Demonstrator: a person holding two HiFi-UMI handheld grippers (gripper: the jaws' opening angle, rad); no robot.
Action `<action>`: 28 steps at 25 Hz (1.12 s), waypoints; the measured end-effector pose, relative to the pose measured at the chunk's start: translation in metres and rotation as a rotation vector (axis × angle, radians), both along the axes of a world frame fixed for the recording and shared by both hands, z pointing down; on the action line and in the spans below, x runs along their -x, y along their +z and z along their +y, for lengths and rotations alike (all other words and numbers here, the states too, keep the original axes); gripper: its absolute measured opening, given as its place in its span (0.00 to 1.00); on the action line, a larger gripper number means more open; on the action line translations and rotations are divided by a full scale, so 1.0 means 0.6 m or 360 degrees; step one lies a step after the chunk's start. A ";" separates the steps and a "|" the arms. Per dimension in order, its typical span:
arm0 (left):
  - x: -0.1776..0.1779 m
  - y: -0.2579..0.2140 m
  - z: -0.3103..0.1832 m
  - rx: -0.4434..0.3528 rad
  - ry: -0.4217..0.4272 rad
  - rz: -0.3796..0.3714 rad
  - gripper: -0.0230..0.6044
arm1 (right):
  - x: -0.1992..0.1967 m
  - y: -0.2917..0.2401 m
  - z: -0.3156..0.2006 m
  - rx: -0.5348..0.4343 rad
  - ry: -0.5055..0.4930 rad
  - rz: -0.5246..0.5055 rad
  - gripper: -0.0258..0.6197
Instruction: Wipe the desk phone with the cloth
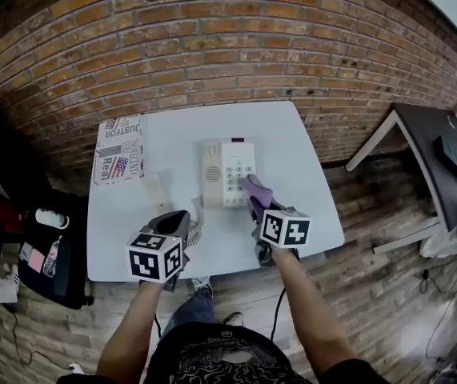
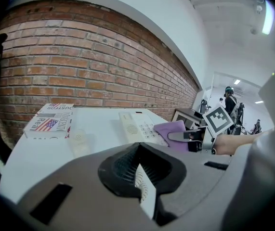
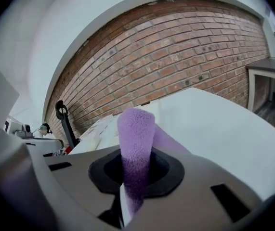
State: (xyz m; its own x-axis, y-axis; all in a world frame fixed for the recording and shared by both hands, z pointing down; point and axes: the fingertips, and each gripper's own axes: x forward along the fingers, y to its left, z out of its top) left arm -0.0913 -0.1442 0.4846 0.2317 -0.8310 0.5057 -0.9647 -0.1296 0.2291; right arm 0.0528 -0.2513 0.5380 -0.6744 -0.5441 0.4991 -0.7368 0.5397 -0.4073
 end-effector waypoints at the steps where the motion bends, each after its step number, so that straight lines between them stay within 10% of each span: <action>1: 0.001 0.001 0.002 0.0002 -0.0003 -0.0001 0.05 | 0.003 0.001 0.004 0.0002 0.0000 -0.0014 0.11; 28: 0.041 0.018 0.069 0.0030 -0.0191 0.0014 0.05 | 0.157 0.017 0.103 0.0073 -0.0291 -0.0182 0.11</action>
State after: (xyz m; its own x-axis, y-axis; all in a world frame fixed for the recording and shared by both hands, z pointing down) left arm -0.1158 -0.1029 0.4952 0.1354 -0.8435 0.5198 -0.9710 -0.0087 0.2388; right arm -0.0416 -0.1898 0.5483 -0.8136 -0.3858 0.4349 -0.5757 0.6392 -0.5099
